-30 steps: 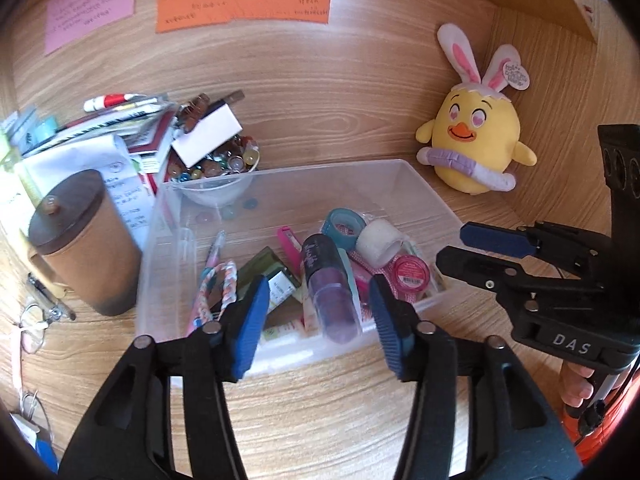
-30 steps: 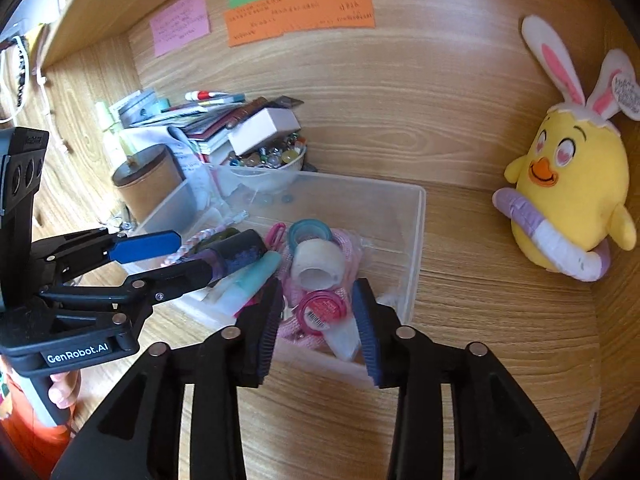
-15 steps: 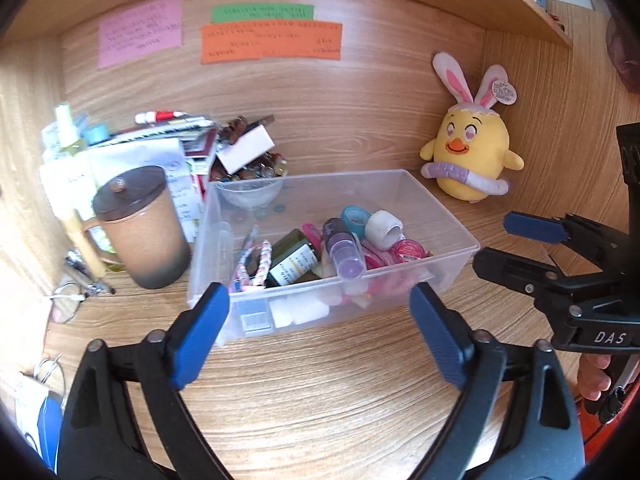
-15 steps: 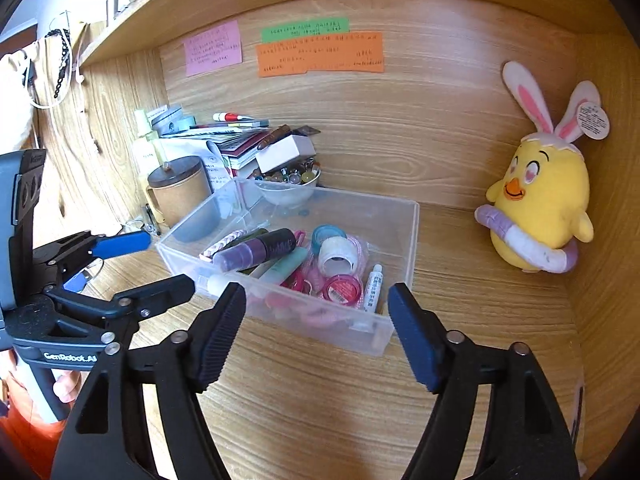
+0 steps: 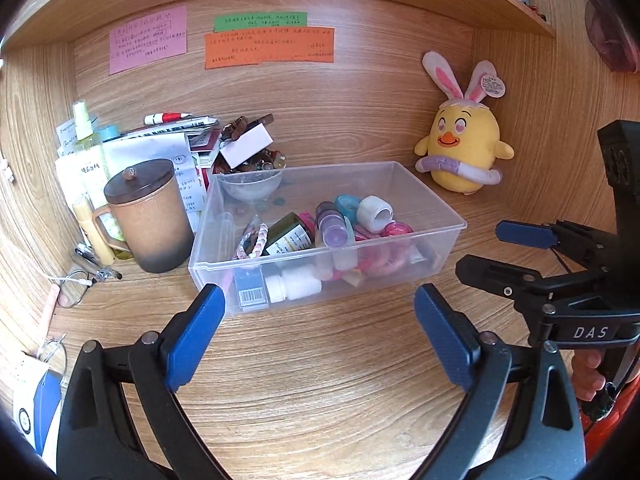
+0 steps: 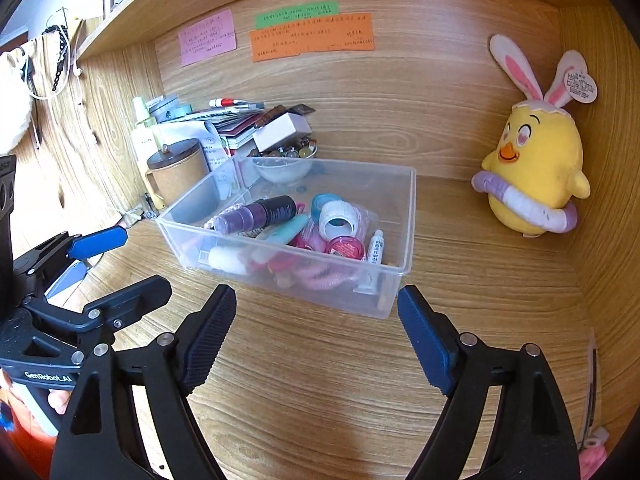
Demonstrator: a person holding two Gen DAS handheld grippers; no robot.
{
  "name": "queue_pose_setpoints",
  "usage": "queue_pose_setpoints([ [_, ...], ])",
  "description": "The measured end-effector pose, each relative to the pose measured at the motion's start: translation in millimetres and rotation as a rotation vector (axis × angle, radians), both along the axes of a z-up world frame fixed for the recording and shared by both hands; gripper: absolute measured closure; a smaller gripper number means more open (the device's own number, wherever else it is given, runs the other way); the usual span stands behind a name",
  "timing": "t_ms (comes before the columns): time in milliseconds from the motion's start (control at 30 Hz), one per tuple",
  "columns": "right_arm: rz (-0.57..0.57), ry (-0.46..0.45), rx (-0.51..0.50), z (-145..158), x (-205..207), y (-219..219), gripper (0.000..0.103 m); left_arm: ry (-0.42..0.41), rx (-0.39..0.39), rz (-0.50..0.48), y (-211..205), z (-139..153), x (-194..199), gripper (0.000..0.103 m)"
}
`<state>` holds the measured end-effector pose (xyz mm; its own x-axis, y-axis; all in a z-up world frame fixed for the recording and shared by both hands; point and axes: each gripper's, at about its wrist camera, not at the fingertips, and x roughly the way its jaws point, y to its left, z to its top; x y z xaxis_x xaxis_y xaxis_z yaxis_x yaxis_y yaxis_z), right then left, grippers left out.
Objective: Organize objects
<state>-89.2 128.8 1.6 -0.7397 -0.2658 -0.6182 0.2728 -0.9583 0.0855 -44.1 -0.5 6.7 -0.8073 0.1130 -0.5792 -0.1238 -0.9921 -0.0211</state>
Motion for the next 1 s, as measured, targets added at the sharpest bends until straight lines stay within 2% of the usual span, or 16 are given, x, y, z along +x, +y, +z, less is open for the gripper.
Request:
queue_pose_setpoints([
  [767, 0.018, 0.015, 0.011, 2.9, 2.4, -5.9, 0.022, 0.005, 0.021, -0.007, 3.6, 4.7, 4.3, 0.006],
  [1000, 0.008, 0.018, 0.012, 2.5, 1.3, -3.7, 0.022, -0.014, 0.048, -0.017, 2.5, 2.8, 0.2, 0.006],
])
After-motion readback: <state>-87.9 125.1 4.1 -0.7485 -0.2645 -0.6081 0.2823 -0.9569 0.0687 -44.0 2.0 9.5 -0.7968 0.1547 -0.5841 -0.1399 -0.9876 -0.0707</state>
